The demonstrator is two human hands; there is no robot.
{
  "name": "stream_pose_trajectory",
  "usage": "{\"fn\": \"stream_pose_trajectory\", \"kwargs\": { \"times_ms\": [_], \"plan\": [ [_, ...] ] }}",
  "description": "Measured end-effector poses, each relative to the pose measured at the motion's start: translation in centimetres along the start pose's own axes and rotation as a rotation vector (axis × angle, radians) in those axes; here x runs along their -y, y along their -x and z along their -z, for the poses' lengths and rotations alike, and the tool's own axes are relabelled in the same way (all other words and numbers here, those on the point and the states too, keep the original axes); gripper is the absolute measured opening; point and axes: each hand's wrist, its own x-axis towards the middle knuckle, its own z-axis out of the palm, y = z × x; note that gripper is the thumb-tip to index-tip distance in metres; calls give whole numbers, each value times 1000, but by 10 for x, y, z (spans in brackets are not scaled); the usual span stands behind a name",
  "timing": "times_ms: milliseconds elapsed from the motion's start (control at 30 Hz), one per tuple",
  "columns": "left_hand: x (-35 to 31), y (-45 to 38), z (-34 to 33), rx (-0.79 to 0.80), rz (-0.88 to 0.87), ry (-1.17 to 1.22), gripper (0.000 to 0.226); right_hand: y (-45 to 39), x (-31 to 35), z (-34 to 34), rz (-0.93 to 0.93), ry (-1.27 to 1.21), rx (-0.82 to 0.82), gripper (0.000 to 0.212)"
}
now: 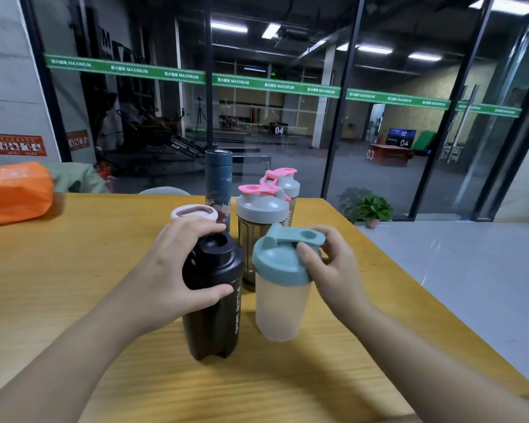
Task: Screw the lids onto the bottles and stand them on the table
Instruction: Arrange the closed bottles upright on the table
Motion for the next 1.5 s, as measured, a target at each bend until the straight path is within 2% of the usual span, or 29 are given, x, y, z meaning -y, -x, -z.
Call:
{"fn": "stream_pose_trajectory", "kwargs": {
  "times_ms": [167,267,400,533,567,633,700,767,900,1033,1167,1300,1400,1500],
  "plan": [
    [-3,-5,6,66,-13,-67,78,1,-4,-10,-30,-30,54,21],
    [-3,-8,9,73,-21,-60,75,2,-6,-10,-23,-47,60,32],
    [-4,-17,13,-34,-25,35,64,0,-12,-8,-18,-70,93,34],
    [-22,-43,16,-172,89,88,19,-7,-15,-4,6,-108,62,42],
    [-26,-51,16,-177,112,65,15,-14,-14,-2,7,-111,26,41],
    [-32,-69,14,-124,151,-47,24,-35,-10,0,2,-67,-36,26],
    [-41,-86,10,-21,233,-152,38,-61,-4,2,-9,78,-7,10],
    [-49,-101,2,69,293,-264,46,-89,3,1,10,221,129,24],
    [-49,-116,-12,154,270,-494,58,-130,5,-7,14,502,491,61],
    [-38,-110,-21,272,357,-490,84,-140,5,-7,-45,579,662,77],
    [-38,-110,-21,372,402,-467,108,-133,1,-8,-52,563,628,85],
    [-38,-111,-21,414,451,-461,110,-129,-3,-1,13,548,525,80],
    [-40,-112,-19,469,483,-472,112,-132,-6,21,-33,486,473,70],
    [-41,-113,-19,492,496,-474,112,-133,-12,46,-84,521,435,75]
  ]
}}
